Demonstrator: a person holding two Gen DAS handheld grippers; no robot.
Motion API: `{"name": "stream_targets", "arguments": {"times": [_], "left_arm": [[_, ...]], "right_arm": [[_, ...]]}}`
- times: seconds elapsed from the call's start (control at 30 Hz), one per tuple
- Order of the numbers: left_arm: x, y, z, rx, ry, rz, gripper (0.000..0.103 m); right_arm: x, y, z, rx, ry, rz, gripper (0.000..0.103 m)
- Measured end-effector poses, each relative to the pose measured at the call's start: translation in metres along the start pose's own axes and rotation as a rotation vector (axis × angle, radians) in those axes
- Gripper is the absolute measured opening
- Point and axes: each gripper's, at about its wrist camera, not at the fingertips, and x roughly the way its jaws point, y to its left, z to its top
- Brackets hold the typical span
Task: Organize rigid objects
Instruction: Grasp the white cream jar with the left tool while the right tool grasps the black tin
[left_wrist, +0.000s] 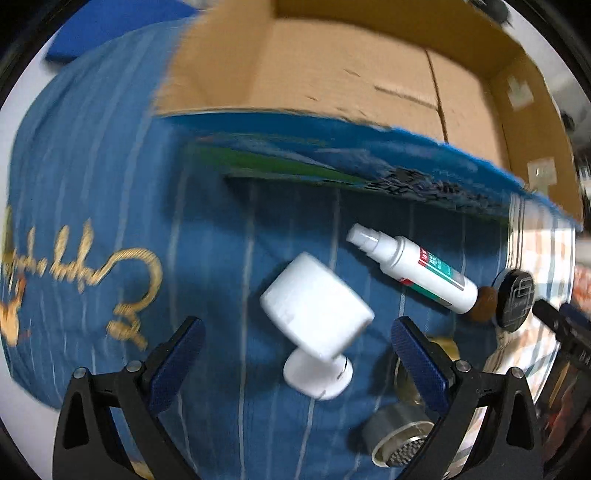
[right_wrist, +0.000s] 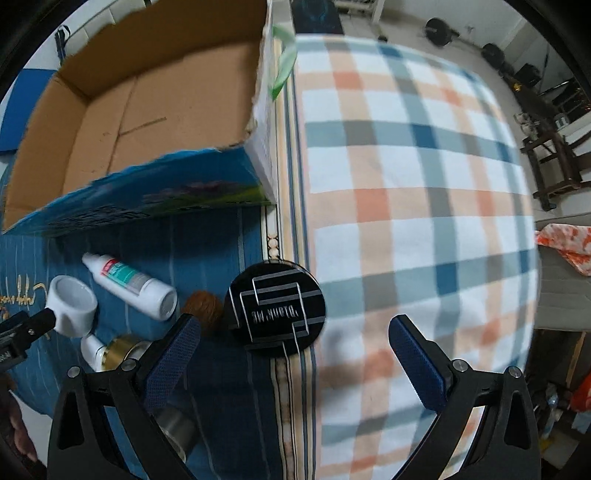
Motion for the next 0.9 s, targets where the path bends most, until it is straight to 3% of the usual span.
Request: {"name": "stream_targets", "arguments": {"times": [0.17,0.27,0.3,0.33,0.4,0.63,0.9], "left_arm": [[0.028,-0.027,0.008,0.200,0.062,0.033,0.097],[0.041,-0.034,0.009,0.248,0.101,0.048,0.084],[0.045,-0.035,0.010,0.250,0.109,0.059,0.075],[0.048,-0.035,0.010,0.249,0.113,0.064,0.074],[0.049,-0.032,0.008,0.214,0.112,0.053,0.074],[0.056,0.006,-0.003,-0.108,0.133,-0.056,0.074],[0.060,0.016,-0.008,-0.094,0.179,-0.071,0.076]], "right_arm": [[0.031,0.010,0.013,-0.059,0.079,0.025,0.103],[0.049,0.018,0.015,-0.089,0.133,0.005,0.101],[0.054,0.020,0.015,-0.092,0.147,0.001,0.100],[0.059,0.021,0.015,-0.086,0.157,0.003,0.100],[0.064,0.019,0.016,-0.058,0.169,-0.012,0.096],[0.081,0.017,0.013,-0.005,0.200,-0.031,0.094],[0.086,0.019,0.010,0.018,0.217,-0.045,0.094]]}}
